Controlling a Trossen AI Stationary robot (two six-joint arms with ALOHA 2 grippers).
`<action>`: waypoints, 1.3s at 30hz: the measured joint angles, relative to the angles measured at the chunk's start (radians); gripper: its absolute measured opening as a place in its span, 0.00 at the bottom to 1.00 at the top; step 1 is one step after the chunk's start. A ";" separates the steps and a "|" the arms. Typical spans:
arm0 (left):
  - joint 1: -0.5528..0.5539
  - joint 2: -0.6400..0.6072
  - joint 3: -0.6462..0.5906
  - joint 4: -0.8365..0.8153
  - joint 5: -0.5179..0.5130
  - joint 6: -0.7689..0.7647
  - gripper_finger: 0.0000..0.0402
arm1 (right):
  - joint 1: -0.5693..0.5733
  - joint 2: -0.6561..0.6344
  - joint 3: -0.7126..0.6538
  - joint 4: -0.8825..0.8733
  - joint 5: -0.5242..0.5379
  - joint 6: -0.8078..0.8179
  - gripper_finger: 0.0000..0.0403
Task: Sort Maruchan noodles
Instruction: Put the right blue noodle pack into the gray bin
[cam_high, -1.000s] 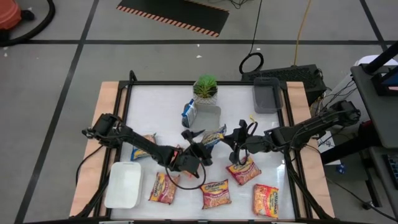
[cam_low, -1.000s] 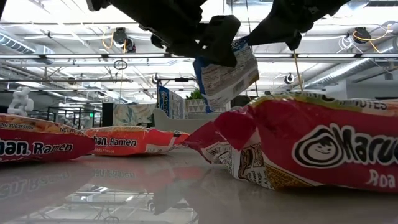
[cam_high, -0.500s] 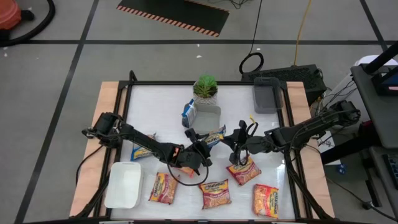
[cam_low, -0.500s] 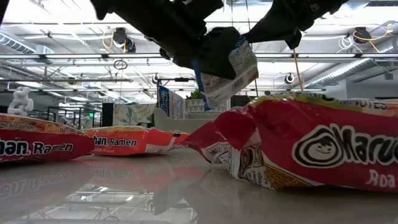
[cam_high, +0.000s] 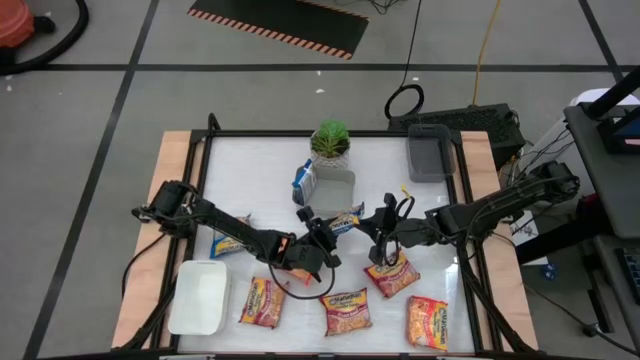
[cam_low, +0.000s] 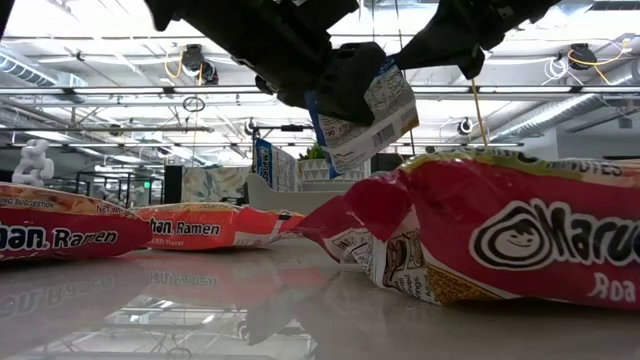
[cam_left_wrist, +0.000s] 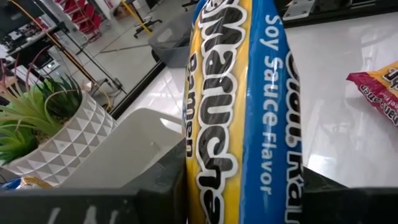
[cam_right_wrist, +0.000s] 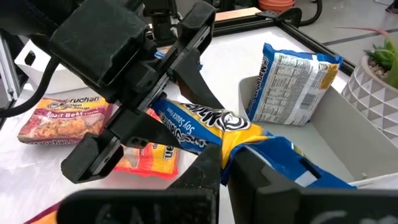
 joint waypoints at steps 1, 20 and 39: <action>0.000 0.000 0.000 0.000 0.000 0.000 0.34 | 0.000 0.000 0.000 0.000 0.000 -0.013 0.01; -0.038 -0.043 -0.001 0.030 -0.009 0.004 0.35 | 0.101 -0.163 0.000 -0.062 0.004 -0.227 0.47; -0.055 -0.077 0.001 0.158 0.255 0.027 0.35 | 0.200 -0.212 0.000 -0.212 0.008 -0.363 0.75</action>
